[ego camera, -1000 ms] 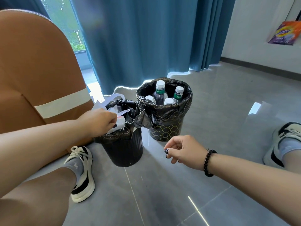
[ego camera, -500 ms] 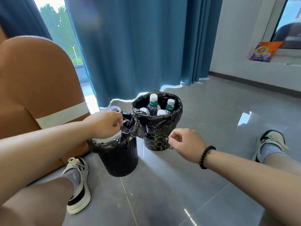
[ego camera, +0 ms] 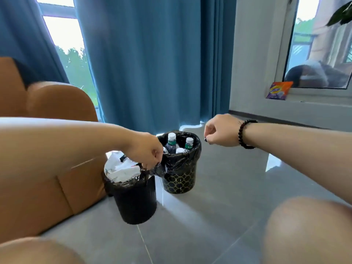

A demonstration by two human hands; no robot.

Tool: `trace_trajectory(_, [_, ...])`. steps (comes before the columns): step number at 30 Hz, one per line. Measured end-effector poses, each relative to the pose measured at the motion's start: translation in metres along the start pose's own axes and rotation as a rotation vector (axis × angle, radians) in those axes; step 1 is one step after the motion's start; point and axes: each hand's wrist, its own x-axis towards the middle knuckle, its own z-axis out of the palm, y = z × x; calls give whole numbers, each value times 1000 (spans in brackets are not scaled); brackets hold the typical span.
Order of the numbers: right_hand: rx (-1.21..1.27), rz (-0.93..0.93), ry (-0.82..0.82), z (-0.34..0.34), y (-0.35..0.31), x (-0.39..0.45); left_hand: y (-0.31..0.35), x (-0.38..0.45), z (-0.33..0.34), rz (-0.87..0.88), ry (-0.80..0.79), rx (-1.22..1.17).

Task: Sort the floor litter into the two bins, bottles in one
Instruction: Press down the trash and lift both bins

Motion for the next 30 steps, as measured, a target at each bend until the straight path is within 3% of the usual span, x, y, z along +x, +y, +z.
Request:
trace_trajectory(5, [-32, 62, -30, 46, 13, 75, -12, 62, 21, -62, 184, 111])
trace_trajectory(9, [112, 39, -24, 108, -9, 107, -49, 83, 58, -101, 180, 102])
trace_trajectory(15, [108, -79, 18, 157, -25, 196, -129, 141, 61, -231, 530, -98])
trace_trajectory(19, [34, -75, -38, 182, -30, 247, -168, 172, 60, -244, 433, -32])
trace_trajectory(23, [51, -113, -116, 203, -76, 288, -212, 164, 55, -234, 305, -52])
trace_trajectory(27, [149, -94, -156, 222, -130, 315, -262, 163, 68, -309, 378, -253])
trace_trajectory(30, [157, -108, -178, 236, -150, 324, -287, 162, 90, -349, 348, -432])
